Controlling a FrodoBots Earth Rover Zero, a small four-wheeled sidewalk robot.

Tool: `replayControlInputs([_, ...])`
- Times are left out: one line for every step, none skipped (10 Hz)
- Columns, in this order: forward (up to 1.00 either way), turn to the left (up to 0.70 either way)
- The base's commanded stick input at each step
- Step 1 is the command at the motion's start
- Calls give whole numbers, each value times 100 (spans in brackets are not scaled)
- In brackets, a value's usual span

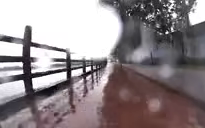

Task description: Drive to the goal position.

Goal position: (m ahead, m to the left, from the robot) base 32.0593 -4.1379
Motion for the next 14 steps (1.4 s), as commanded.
replayControlInputs([100, 0])
replayControlInputs([100, 0])
replayControlInputs([100, 0])
replayControlInputs([100, 0])
replayControlInputs([100, 0])
replayControlInputs([100, 0])
replayControlInputs([100, 0])
replayControlInputs([100, 0])
replayControlInputs([100, 0])
replayControlInputs([100, 0])
replayControlInputs([100, 0])
replayControlInputs([100, 0])
replayControlInputs([100, 0])
replayControlInputs([100, 0])
